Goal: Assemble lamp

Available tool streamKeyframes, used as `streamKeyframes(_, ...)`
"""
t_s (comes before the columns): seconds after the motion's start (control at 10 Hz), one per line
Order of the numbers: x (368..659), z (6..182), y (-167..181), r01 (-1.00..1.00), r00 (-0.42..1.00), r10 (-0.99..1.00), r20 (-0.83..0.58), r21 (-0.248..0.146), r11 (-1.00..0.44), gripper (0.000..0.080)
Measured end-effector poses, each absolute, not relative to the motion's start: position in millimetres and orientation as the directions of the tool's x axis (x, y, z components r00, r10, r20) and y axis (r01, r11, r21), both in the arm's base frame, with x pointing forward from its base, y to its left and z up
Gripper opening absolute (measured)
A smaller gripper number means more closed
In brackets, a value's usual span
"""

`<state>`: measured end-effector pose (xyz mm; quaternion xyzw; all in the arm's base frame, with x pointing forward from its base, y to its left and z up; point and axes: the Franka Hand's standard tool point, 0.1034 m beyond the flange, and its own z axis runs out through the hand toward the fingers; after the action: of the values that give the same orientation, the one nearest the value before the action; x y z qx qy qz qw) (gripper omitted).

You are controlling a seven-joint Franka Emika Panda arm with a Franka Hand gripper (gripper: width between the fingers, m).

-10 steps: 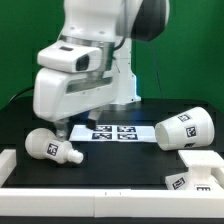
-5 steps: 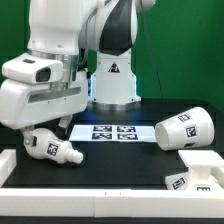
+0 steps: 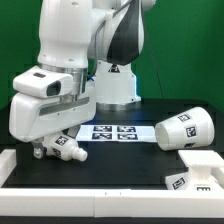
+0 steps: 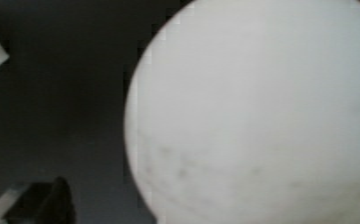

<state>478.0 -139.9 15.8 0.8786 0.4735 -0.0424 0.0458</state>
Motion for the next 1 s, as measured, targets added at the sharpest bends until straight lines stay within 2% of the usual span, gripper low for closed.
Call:
streamKeyframes(0.1, 478, 15.5, -140, 0.836, 0.548, 0.828, -0.118, 0.040, -0.548, 0.0606)
streamKeyframes(0.2, 478, 15.4, -140, 0.836, 0.548, 0.828, -0.118, 0.040, -0.548, 0.0473)
streamKeyframes(0.3, 478, 15.4, -140, 0.836, 0.548, 0.828, -0.118, 0.040, -0.548, 0.0473)
streamKeyframes(0.4, 478, 15.4, -140, 0.836, 0.548, 0.828, -0.118, 0.040, -0.548, 0.0426)
streamKeyframes(0.6, 478, 16.3, -140, 0.850, 0.525, 0.842, -0.121, 0.039, -0.525, 0.0426)
streamKeyframes(0.8, 486, 31.0, -137, 0.948, 0.319, 0.940, -0.124, 0.038, -0.316, 0.0426)
streamKeyframes(0.9, 481, 33.3, -132, 0.967, 0.255, 0.959, -0.122, 0.037, -0.253, 0.0426)
streamKeyframes(1.0, 473, 34.2, -128, 0.993, 0.115, 0.985, -0.128, 0.025, -0.113, 0.0427)
